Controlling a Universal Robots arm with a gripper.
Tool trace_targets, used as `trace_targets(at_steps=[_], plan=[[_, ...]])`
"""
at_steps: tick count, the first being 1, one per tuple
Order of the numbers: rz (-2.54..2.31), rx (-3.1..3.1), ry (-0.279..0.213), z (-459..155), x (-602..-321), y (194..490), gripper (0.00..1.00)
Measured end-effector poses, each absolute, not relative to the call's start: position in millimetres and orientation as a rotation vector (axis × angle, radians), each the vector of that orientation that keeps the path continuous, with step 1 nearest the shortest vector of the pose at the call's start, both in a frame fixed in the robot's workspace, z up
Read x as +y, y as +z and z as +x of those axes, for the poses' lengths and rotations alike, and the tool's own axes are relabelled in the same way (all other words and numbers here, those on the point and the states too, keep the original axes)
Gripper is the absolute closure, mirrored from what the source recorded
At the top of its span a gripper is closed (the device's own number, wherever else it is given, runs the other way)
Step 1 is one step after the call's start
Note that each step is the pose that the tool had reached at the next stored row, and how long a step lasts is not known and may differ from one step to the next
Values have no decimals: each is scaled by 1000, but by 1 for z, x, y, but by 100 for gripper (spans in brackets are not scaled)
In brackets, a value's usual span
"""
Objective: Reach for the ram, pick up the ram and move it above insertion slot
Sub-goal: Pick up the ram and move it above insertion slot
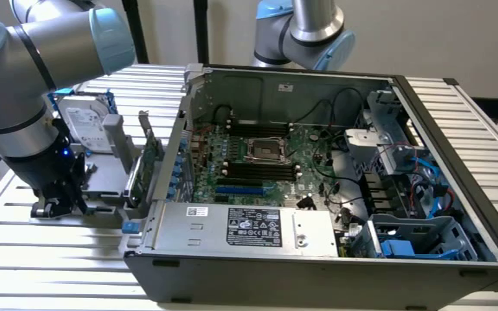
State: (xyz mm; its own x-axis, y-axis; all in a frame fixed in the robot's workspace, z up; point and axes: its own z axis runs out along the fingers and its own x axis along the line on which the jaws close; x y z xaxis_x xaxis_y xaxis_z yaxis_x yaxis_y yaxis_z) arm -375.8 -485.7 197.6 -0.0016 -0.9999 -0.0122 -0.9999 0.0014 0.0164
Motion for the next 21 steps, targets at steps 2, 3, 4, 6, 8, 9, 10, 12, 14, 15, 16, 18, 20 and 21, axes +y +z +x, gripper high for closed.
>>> trace_targets(at_steps=[2, 3, 4, 6, 8, 9, 10, 12, 14, 15, 16, 18, 20, 21], plan=[[2218, -2221, -32, -376, -486, 198, 87], [2218, -2221, -32, -376, -486, 198, 87], [2218, -2221, -32, -376, -486, 198, 87], [2218, -2221, -32, -376, -486, 198, 87], [2218, -2221, -32, -376, -486, 198, 87], [2217, -2221, -32, -376, -486, 198, 87], [2217, -2221, -32, -376, -486, 198, 87], [2218, -2221, -32, -376, -486, 198, 87], [2218, -2221, -32, -376, -486, 200, 87], [2217, -2221, -32, -376, -486, 201, 87], [2218, -2221, -32, -376, -486, 203, 87], [2218, -2221, -32, -376, -486, 206, 87], [2217, -2221, -32, -376, -486, 210, 87], [2217, -2221, -32, -376, -486, 213, 87]])
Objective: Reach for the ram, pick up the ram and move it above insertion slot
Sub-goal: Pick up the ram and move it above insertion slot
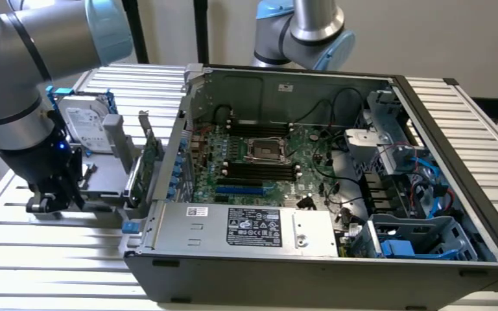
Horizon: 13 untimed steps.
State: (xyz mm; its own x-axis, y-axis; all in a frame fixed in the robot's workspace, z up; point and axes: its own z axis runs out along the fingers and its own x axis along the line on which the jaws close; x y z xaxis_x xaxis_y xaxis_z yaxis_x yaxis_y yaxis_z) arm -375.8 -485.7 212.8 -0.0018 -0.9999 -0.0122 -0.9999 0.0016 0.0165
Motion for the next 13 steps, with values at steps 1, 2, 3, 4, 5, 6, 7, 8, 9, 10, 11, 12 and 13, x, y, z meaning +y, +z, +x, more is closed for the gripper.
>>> trace_targets(at_steps=[1, 2, 3, 4, 5, 6, 7, 8, 9, 10, 11, 12, 13], plan=[[2217, -2221, -32, -376, -486, 215, 87], [2217, -2221, -32, -376, -486, 218, 87], [2217, -2221, -32, -376, -486, 220, 87], [2217, -2221, -32, -376, -486, 223, 87], [2217, -2221, -32, -376, -486, 226, 87], [2218, -2221, -32, -376, -486, 229, 87], [2217, -2221, -32, -376, -486, 232, 87], [2218, -2221, -32, -376, -486, 237, 87], [2217, -2221, -32, -376, -486, 241, 87], [2217, -2221, -32, -376, -486, 245, 87], [2217, -2221, -32, -376, -486, 250, 87], [2217, -2221, -32, -376, -486, 254, 87], [2218, -2221, -32, -376, -486, 259, 87]])
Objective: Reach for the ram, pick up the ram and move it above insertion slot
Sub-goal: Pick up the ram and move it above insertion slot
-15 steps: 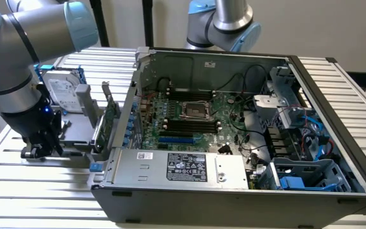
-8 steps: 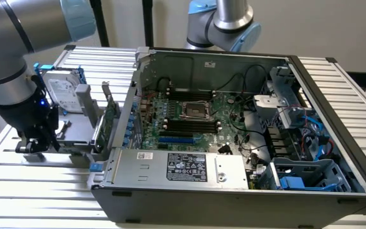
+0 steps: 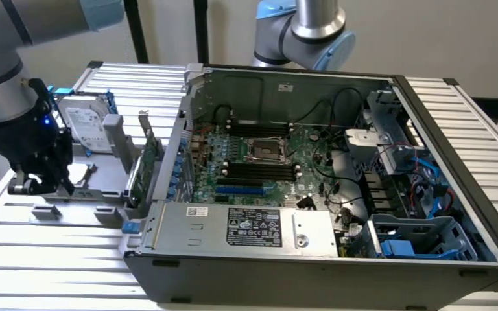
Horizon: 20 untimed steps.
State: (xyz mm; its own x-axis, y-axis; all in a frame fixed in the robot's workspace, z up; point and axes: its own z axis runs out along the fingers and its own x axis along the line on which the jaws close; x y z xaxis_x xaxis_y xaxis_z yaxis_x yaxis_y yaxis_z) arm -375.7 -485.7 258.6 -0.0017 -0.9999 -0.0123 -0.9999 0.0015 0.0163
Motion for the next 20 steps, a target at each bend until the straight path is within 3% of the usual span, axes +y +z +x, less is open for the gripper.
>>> trace_targets(at_steps=[20], plan=[[2230, -2217, -42, -337, -486, 337, 87]])
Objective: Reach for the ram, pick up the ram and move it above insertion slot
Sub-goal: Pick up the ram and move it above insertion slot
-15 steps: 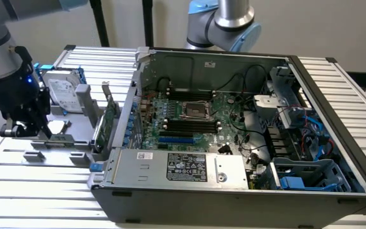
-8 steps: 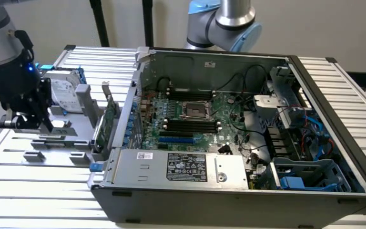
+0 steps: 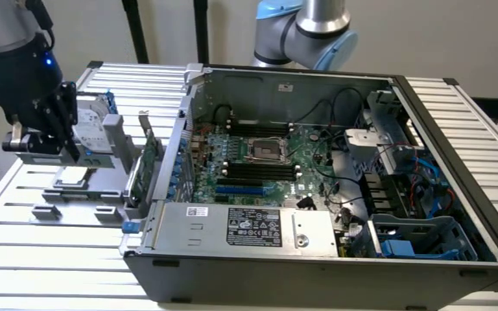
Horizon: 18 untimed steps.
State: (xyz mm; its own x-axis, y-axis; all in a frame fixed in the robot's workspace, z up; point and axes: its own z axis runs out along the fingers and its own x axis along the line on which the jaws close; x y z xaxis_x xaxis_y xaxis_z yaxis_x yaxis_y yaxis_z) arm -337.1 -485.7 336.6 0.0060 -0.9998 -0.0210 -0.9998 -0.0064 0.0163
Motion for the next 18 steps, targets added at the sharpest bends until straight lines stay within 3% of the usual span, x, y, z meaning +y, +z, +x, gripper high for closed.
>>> trace_targets(at_steps=[18], plan=[[-2227, 2188, 75, -270, -486, 390, 87]])
